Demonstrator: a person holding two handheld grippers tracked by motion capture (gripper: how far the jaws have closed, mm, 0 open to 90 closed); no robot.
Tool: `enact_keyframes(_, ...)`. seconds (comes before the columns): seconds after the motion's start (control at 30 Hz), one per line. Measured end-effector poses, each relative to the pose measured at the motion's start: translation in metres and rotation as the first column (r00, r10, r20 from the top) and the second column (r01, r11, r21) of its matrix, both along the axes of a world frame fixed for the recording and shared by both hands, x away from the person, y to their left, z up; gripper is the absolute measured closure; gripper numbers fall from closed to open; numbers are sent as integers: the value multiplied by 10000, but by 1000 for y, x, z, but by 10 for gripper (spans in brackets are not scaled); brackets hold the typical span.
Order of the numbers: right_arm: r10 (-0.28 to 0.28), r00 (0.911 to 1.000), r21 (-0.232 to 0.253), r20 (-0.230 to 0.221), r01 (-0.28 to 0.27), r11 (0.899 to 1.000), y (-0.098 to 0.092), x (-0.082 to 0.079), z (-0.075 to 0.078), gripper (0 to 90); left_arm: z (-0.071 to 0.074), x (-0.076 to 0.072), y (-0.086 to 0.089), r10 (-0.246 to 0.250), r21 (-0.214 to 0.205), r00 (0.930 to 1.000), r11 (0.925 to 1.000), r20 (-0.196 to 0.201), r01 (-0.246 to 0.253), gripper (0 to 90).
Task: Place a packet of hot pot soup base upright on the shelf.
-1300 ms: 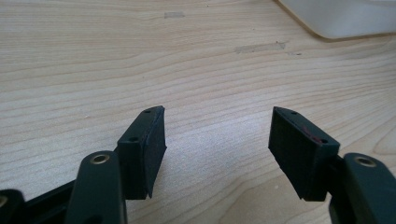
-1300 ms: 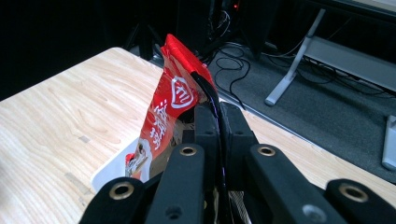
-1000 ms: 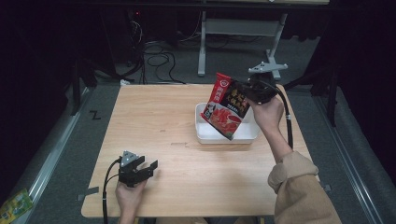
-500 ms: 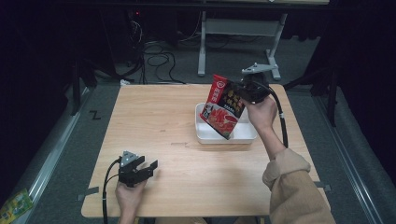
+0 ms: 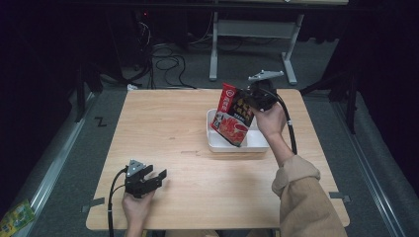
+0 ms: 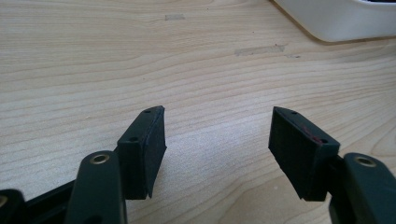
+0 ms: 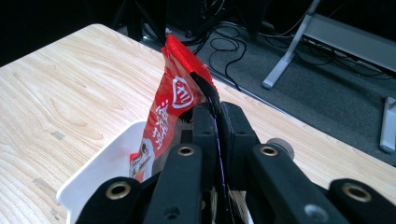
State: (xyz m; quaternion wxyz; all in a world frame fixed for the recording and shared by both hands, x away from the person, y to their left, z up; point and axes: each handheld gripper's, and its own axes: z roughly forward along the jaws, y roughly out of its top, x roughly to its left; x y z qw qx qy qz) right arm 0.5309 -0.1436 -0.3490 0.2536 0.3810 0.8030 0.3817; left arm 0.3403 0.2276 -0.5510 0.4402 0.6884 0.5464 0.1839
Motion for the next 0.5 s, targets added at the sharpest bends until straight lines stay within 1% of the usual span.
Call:
enact_keyframes(0.07,8,10000,-93,11,-8,10000,1,1,-1,863,0,0,0,-5,21,10000,10000,12,5,370)
enact_keyframes(0.23,-94,9999,-79,-54,94,9999,1,4,-4,861,0,0,0,11,8,10000,10000,15,-11,370)
enact_keyframes(0.3,-107,9999,-193,-107,105,9998,2,6,-7,860,0,0,0,7,26,10000,10000,1,-7,370)
enact_keyframes(0.5,-91,9996,-274,-259,84,9996,3,8,-15,856,0,0,0,23,-12,10000,10000,11,-23,370)
